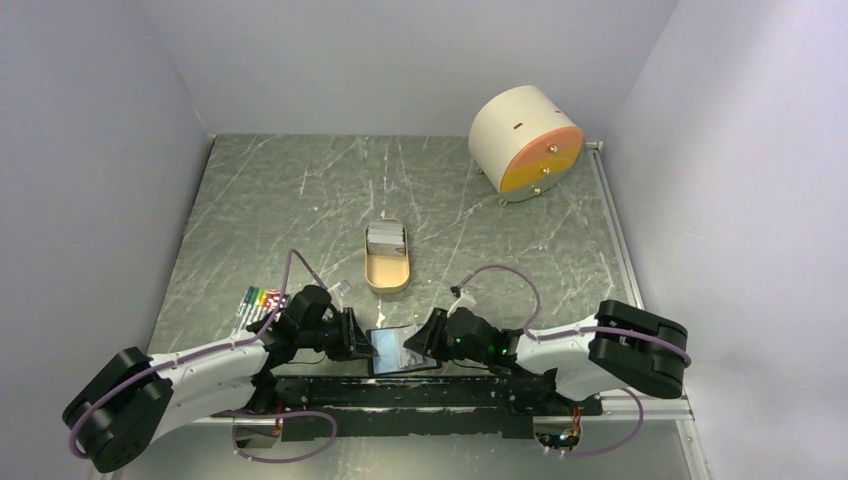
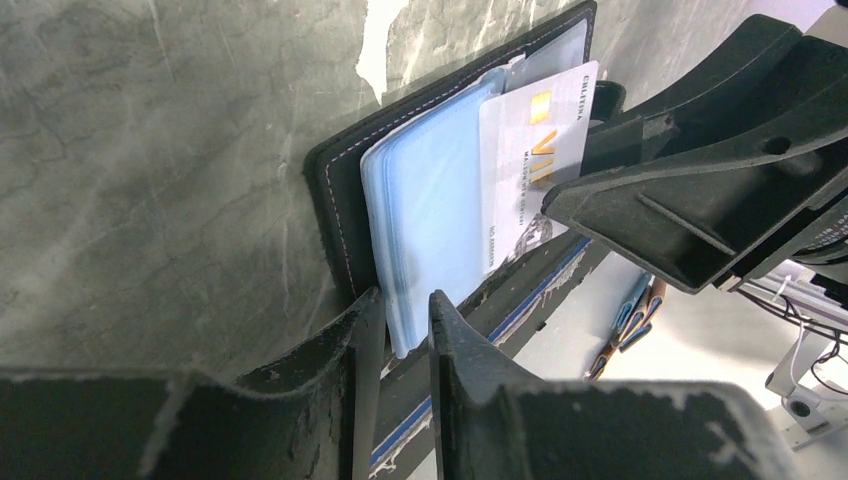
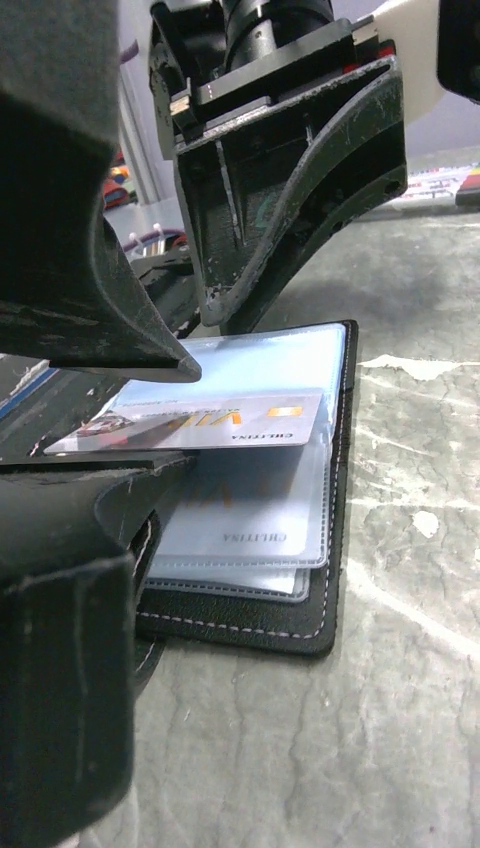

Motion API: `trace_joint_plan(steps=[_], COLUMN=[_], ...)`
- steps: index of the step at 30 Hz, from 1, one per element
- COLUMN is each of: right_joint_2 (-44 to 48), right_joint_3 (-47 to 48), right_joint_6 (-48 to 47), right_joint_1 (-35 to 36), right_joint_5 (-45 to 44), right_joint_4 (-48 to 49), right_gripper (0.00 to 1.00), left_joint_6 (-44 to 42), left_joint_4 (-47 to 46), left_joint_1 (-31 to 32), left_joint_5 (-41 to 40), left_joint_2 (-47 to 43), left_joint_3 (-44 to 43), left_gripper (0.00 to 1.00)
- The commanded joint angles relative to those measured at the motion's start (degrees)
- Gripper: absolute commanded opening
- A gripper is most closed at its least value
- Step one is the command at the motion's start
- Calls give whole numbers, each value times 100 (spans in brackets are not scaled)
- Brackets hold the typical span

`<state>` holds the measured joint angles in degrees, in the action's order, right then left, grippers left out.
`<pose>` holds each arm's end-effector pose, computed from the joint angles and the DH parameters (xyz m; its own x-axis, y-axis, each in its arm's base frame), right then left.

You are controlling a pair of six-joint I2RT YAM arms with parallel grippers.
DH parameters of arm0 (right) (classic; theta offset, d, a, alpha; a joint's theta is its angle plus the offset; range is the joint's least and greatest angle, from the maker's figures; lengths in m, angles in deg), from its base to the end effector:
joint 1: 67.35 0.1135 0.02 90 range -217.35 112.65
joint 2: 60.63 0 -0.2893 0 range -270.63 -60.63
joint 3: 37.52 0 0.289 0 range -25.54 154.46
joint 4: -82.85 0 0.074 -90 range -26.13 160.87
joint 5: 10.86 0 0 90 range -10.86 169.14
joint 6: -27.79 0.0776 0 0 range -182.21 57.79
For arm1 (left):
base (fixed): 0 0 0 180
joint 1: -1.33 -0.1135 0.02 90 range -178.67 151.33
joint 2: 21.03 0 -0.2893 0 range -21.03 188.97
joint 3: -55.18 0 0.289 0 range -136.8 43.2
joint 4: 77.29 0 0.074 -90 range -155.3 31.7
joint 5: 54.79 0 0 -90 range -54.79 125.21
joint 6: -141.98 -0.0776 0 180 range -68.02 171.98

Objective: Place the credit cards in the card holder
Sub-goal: Insert the credit card into the card holder.

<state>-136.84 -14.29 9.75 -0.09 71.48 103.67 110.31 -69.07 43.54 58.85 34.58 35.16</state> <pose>0.1073 0.2292 0.0834 -0.8913 0.3112 -0.3296 -0.0739 0.6176 0.7830 0.1245 -0.1549 0.0836 -0.9754 -0.1678 -0.1426 -0.0007 0.6500 -0.7599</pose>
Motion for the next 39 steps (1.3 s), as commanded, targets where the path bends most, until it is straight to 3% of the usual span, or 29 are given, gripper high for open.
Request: trace_joint_plan(steps=[1, 14, 39], right_joint_2=[90, 232, 154], right_joint_3=[361, 800, 1174], right_joint_6=[-291, -472, -635], right_joint_1=[43, 153, 234], right_joint_5=[-48, -244, -387], right_joint_4=[-1106, -2275, -2983], right_gripper=[35, 41, 40], left_joint_6=[18, 39, 26], left_joint_4=[-229, -266, -384], left_joint_1=[48, 44, 49], left_joint_5=[114, 140, 106], left_joint_2=[30, -25, 46], left_joint_3=[-65, -29, 45], left_gripper=[28, 27, 26])
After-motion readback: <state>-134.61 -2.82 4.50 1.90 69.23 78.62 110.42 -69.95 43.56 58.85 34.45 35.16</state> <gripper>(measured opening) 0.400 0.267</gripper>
